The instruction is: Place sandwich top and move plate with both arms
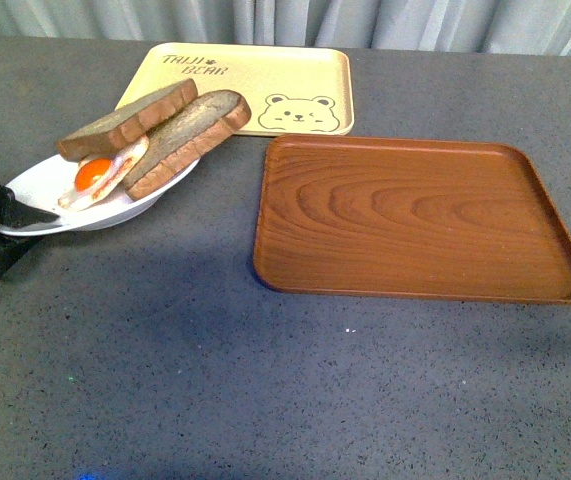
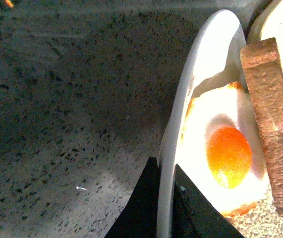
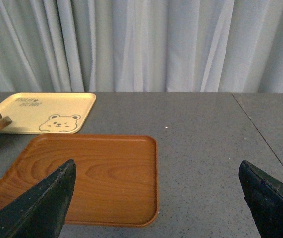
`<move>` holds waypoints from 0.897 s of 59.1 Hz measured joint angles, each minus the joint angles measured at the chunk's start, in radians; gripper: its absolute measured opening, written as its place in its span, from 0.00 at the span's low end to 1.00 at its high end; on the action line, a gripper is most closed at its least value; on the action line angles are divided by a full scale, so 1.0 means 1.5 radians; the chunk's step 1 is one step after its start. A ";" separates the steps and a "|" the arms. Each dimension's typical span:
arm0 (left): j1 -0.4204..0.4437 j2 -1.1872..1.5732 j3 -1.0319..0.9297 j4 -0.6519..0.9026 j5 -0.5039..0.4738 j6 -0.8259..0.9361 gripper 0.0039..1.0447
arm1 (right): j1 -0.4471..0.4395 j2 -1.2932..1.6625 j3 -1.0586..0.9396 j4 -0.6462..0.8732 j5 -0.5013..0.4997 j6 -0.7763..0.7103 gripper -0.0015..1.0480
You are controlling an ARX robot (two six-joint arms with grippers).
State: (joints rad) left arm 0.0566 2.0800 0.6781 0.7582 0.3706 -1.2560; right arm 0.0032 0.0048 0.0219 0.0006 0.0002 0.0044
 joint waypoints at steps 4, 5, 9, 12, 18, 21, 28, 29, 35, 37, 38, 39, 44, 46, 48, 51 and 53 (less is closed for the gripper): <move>-0.001 -0.012 -0.012 0.007 0.006 -0.003 0.02 | 0.000 0.000 0.000 0.000 0.000 0.000 0.91; -0.001 -0.014 -0.013 0.007 0.008 -0.003 0.02 | 0.000 0.000 0.000 0.000 0.000 0.000 0.91; -0.002 -0.031 -0.017 0.009 0.014 -0.003 0.02 | 0.000 0.000 0.000 0.000 0.000 0.000 0.91; -0.004 -0.047 -0.016 0.009 0.015 -0.003 0.02 | 0.000 0.000 0.000 0.000 0.000 0.000 0.91; -0.011 -0.071 -0.006 -0.001 0.017 0.006 0.02 | 0.000 0.000 0.000 0.000 0.000 0.000 0.91; -0.016 -0.076 0.005 -0.006 0.018 0.011 0.02 | 0.000 0.000 0.000 0.000 0.000 0.000 0.91; -0.032 -0.078 0.050 -0.036 0.017 0.030 0.02 | 0.000 0.000 0.000 0.000 0.000 0.000 0.91; -0.034 -0.078 0.055 -0.040 0.017 0.031 0.02 | 0.000 0.000 0.000 0.000 0.000 0.000 0.91; -0.051 -0.073 0.106 -0.078 0.015 0.055 0.02 | 0.000 0.000 0.000 0.000 0.000 0.000 0.91; -0.057 -0.068 0.128 -0.092 0.015 0.063 0.02 | 0.000 0.000 0.000 0.000 0.000 0.000 0.91; -0.061 -0.064 0.143 -0.101 0.015 0.067 0.02 | 0.000 0.000 0.000 0.000 0.000 0.000 0.91; -0.063 -0.062 0.150 -0.106 0.015 0.069 0.02 | 0.000 0.000 0.000 0.000 0.000 0.000 0.91; -0.078 -0.034 0.212 -0.140 0.014 0.082 0.02 | 0.000 0.000 0.000 0.000 0.000 0.000 0.91; -0.083 -0.021 0.234 -0.151 0.014 0.087 0.02 | 0.000 0.000 0.000 0.000 0.000 0.000 0.91; -0.088 -0.007 0.258 -0.163 0.013 0.091 0.02 | 0.000 0.000 0.000 0.000 0.000 0.000 0.91; -0.097 0.015 0.296 -0.182 0.013 0.096 0.02 | 0.000 0.000 0.000 0.000 0.000 0.000 0.91; -0.101 0.029 0.318 -0.194 0.012 0.099 0.02 | 0.000 0.000 0.000 0.000 0.000 0.000 0.91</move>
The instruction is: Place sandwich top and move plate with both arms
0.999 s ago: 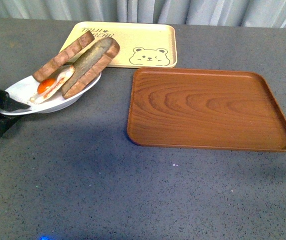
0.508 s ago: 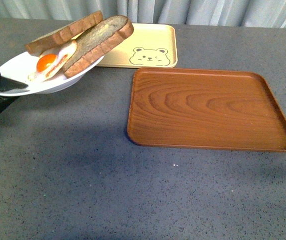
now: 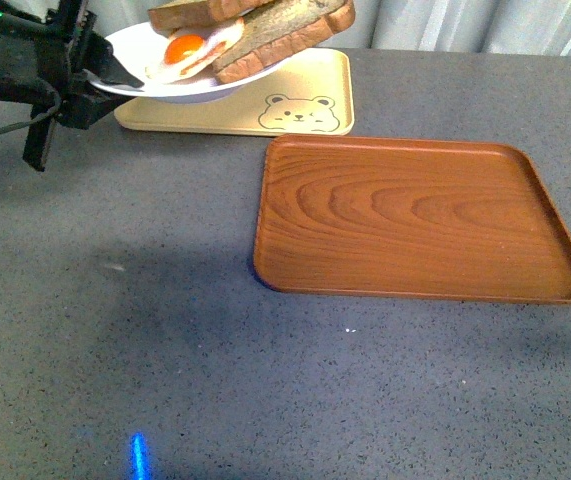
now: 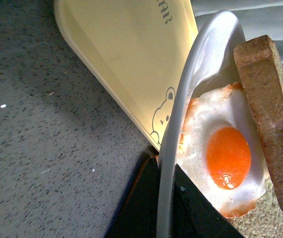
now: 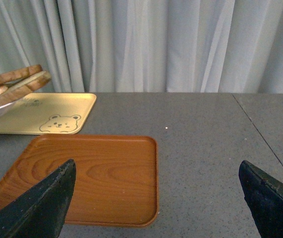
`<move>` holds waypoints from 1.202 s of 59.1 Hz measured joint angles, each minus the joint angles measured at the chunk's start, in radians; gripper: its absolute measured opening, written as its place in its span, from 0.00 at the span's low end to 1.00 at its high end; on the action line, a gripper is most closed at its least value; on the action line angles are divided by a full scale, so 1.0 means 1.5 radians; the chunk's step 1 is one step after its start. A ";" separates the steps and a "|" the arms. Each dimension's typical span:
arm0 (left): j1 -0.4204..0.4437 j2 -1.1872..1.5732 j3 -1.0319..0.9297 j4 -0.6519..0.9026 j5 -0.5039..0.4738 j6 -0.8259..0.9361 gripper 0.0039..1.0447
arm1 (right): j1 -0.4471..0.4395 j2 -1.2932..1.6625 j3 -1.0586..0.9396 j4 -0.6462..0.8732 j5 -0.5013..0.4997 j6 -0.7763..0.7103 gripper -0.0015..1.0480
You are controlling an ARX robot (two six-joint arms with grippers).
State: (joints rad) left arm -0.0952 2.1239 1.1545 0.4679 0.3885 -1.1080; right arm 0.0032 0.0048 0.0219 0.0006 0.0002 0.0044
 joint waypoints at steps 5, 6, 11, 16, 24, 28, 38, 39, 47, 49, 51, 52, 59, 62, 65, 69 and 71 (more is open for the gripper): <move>-0.010 0.034 0.052 -0.026 0.000 0.005 0.02 | 0.000 0.000 0.000 0.000 0.000 0.000 0.91; -0.012 0.043 0.066 -0.032 0.000 0.006 0.02 | 0.000 0.000 0.000 0.000 0.000 0.000 0.91; -0.020 0.076 0.115 -0.057 -0.001 0.012 0.02 | 0.000 0.000 0.000 0.000 0.000 0.000 0.91; -0.027 0.112 0.169 -0.086 -0.002 0.018 0.02 | 0.000 0.000 0.000 0.000 0.000 0.000 0.91; -0.033 0.163 0.244 -0.126 -0.003 0.022 0.02 | 0.000 0.000 0.000 0.000 0.000 0.000 0.91; -0.036 0.193 0.286 -0.148 -0.005 0.022 0.02 | 0.000 0.000 0.000 0.000 0.000 0.000 0.91; -0.038 0.259 0.389 -0.217 -0.012 0.022 0.02 | 0.000 0.000 0.000 0.000 0.000 0.000 0.91; -0.038 0.262 0.394 -0.220 -0.011 0.022 0.02 | 0.000 0.000 0.000 0.000 0.000 0.000 0.91; -0.039 0.299 0.458 -0.260 -0.004 0.028 0.02 | 0.000 0.000 0.000 0.000 0.000 0.000 0.91; -0.039 0.304 0.469 -0.268 -0.002 0.029 0.02 | 0.000 0.000 0.000 0.000 0.000 0.000 0.91; -0.039 0.310 0.480 -0.273 0.001 0.030 0.02 | 0.000 0.000 0.000 0.000 0.000 0.000 0.91; -0.039 0.314 0.487 -0.277 0.002 0.032 0.02 | 0.000 0.000 0.000 0.000 0.000 0.000 0.91; -0.040 0.326 0.507 -0.287 0.005 0.034 0.02 | 0.000 0.000 0.000 0.000 0.000 0.000 0.91; -0.040 0.329 0.510 -0.288 0.007 0.035 0.02 | 0.000 0.000 0.000 0.000 0.000 0.000 0.91; -0.040 0.329 0.510 -0.287 0.012 0.036 0.08 | 0.000 0.000 0.000 0.000 0.000 0.000 0.91; -0.040 0.330 0.509 -0.280 0.017 0.035 0.19 | 0.000 0.000 0.000 0.000 0.000 0.000 0.91; -0.040 0.330 0.504 -0.272 0.019 0.035 0.24 | 0.000 0.000 0.000 0.000 0.000 0.000 0.91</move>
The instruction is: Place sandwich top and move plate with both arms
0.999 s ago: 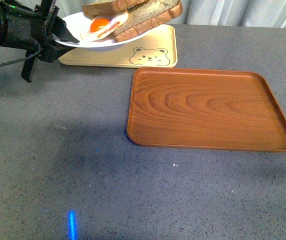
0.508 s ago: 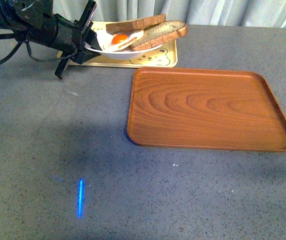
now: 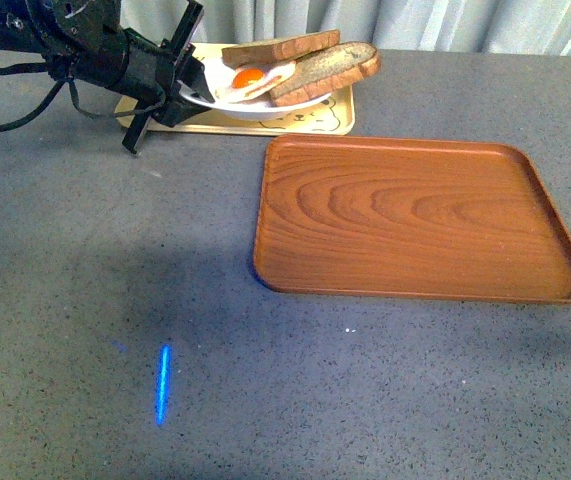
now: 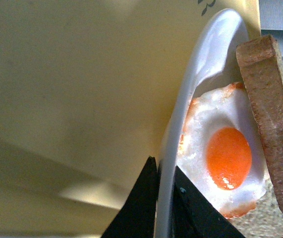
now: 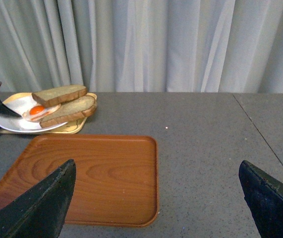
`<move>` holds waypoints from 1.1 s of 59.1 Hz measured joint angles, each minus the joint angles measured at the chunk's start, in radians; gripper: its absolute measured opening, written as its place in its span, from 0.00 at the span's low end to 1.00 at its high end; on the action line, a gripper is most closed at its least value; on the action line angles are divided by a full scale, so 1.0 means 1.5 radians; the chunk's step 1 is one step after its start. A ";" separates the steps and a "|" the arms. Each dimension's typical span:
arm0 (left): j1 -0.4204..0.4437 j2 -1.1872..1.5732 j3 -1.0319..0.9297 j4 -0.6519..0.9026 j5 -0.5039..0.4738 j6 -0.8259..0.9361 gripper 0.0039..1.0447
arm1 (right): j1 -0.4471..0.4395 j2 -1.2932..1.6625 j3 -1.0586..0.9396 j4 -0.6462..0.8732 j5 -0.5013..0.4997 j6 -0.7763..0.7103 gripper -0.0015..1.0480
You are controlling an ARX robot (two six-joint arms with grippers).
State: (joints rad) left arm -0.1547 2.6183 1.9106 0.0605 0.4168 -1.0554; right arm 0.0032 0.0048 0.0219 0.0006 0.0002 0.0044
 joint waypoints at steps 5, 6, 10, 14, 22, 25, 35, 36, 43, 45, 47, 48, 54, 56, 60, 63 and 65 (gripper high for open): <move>0.001 -0.003 -0.021 0.021 0.002 0.000 0.36 | 0.000 0.000 0.000 0.000 0.000 0.000 0.91; 0.001 -0.004 -0.026 0.024 0.003 0.000 0.37 | 0.000 0.000 0.000 0.000 0.000 0.000 0.91; 0.005 -0.016 -0.052 0.048 0.011 -0.002 0.47 | 0.000 0.000 0.000 0.000 0.000 0.000 0.91; 0.009 -0.036 -0.081 0.066 0.015 -0.002 0.56 | 0.000 0.000 0.000 0.000 0.000 0.000 0.91; 0.027 -0.087 -0.168 0.123 0.025 0.000 0.76 | 0.000 0.000 0.000 0.000 0.000 0.000 0.91; 0.036 -0.107 -0.203 0.145 0.030 0.000 0.82 | 0.000 0.000 0.000 0.000 0.000 0.000 0.91; 0.079 -0.189 -0.354 0.235 0.048 0.009 0.91 | 0.000 0.000 0.000 0.000 0.000 0.000 0.91; 0.085 -0.201 -0.376 0.249 0.052 0.010 0.91 | 0.000 0.000 0.000 0.000 0.000 0.000 0.91; 0.113 -0.283 -0.499 0.331 0.055 0.026 0.92 | 0.000 0.000 0.000 0.000 0.000 0.000 0.91; 0.117 -0.305 -0.537 0.369 0.039 0.048 0.91 | 0.000 0.000 0.000 0.000 0.000 0.000 0.91; 0.116 -0.325 -0.583 0.455 -0.030 0.103 0.86 | 0.000 0.000 0.000 0.000 0.001 0.000 0.91; 0.113 -0.336 -0.615 0.518 -0.084 0.150 0.83 | 0.000 0.000 0.000 0.000 0.001 0.000 0.91; 0.107 -0.410 -0.776 0.757 -0.253 0.389 0.66 | 0.000 0.000 0.000 0.000 0.000 0.000 0.91; 0.107 -0.434 -0.814 0.797 -0.267 0.456 0.61 | 0.000 0.000 0.000 0.000 -0.001 0.000 0.91; 0.106 -0.480 -0.874 0.833 -0.276 0.561 0.50 | 0.000 0.000 0.000 0.000 0.000 0.000 0.91; 0.106 -0.514 -0.914 0.841 -0.277 0.615 0.42 | 0.000 0.000 0.000 0.000 0.000 0.000 0.91; 0.106 -0.531 -0.935 0.841 -0.276 0.632 0.36 | 0.000 0.000 0.000 0.000 0.000 0.000 0.91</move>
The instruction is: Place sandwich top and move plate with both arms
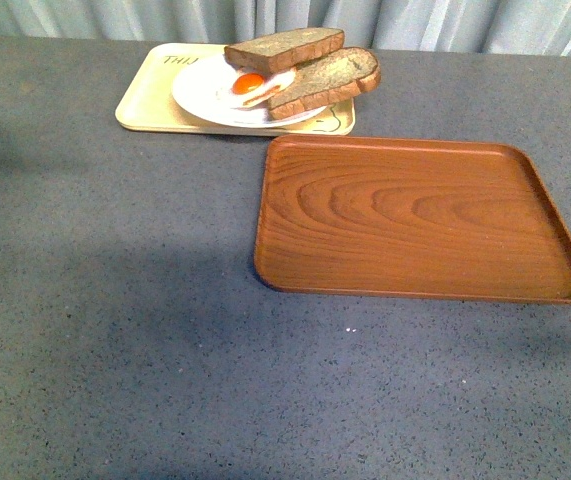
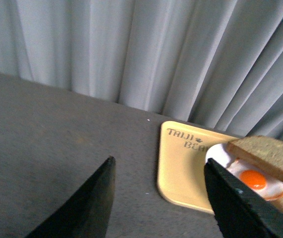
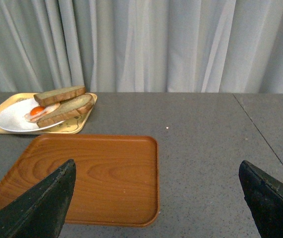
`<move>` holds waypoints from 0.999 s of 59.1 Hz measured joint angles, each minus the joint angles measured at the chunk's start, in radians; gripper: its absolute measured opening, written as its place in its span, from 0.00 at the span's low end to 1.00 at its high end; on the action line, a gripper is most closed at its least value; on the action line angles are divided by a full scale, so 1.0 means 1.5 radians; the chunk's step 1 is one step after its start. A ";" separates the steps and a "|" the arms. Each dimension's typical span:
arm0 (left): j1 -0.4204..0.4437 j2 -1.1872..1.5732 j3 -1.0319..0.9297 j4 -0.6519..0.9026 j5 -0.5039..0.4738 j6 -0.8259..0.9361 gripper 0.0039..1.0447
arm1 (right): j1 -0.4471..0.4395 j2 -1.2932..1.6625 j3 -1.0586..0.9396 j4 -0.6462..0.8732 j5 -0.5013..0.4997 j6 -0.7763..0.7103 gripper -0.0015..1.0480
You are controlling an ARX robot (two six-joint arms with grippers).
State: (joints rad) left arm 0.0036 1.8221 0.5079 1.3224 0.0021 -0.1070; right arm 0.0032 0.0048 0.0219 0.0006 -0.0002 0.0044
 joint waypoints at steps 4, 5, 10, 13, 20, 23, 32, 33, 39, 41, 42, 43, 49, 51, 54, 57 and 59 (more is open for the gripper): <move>0.000 -0.034 -0.047 0.000 0.000 0.031 0.24 | 0.000 0.000 0.000 0.000 0.000 0.000 0.91; 0.000 -0.045 -0.059 0.000 0.000 0.037 0.21 | 0.000 0.000 0.000 0.000 0.000 0.000 0.91; -0.001 -0.091 -0.103 -0.001 -0.001 0.050 0.07 | 0.000 0.000 0.000 0.000 0.000 0.000 0.91; -0.001 -0.122 -0.126 -0.006 -0.002 0.054 0.01 | 0.000 0.000 0.000 0.000 0.000 0.000 0.91; -0.001 -0.191 -0.177 -0.027 -0.001 0.060 0.01 | 0.000 0.000 0.000 0.000 0.000 0.000 0.91; -0.001 -0.225 -0.199 -0.041 -0.001 0.061 0.01 | 0.000 0.000 0.000 0.000 0.000 0.000 0.91; -0.001 -0.328 -0.236 -0.119 -0.001 0.062 0.01 | 0.000 0.000 0.000 0.000 0.000 0.000 0.91; -0.001 -0.337 -0.237 -0.128 -0.001 0.062 0.01 | 0.000 0.000 0.000 0.000 0.000 0.000 0.91; -0.001 -0.420 -0.256 -0.180 -0.002 0.063 0.01 | 0.000 0.000 0.000 0.000 0.000 0.000 0.91; -0.001 -0.445 -0.263 -0.194 -0.001 0.064 0.01 | 0.000 0.000 0.000 0.000 0.000 0.000 0.91; -0.001 -0.451 -0.265 -0.197 -0.002 0.064 0.01 | 0.000 0.000 0.000 0.000 0.000 0.000 0.91; -0.001 -0.463 -0.269 -0.204 -0.002 0.064 0.01 | 0.000 0.000 0.000 0.000 0.000 0.000 0.91; -0.001 -0.536 -0.294 -0.258 -0.001 0.064 0.01 | 0.000 0.000 0.000 0.000 0.000 0.000 0.91; -0.001 -0.564 -0.301 -0.279 -0.002 0.064 0.01 | 0.000 0.000 0.000 0.000 0.000 0.000 0.91; -0.001 -0.608 -0.309 -0.313 -0.001 0.064 0.01 | 0.000 0.000 0.000 0.000 0.000 0.000 0.91; -0.001 -0.634 -0.313 -0.335 -0.002 0.064 0.01 | 0.000 0.000 0.000 0.000 0.000 0.000 0.91; -0.001 -0.656 -0.317 -0.353 -0.001 0.064 0.01 | 0.000 0.000 0.000 0.000 0.000 0.000 0.91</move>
State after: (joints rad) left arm 0.0025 0.8379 0.0330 0.7929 0.0002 -0.0109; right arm 0.0032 0.0048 0.0219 0.0006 -0.0002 0.0044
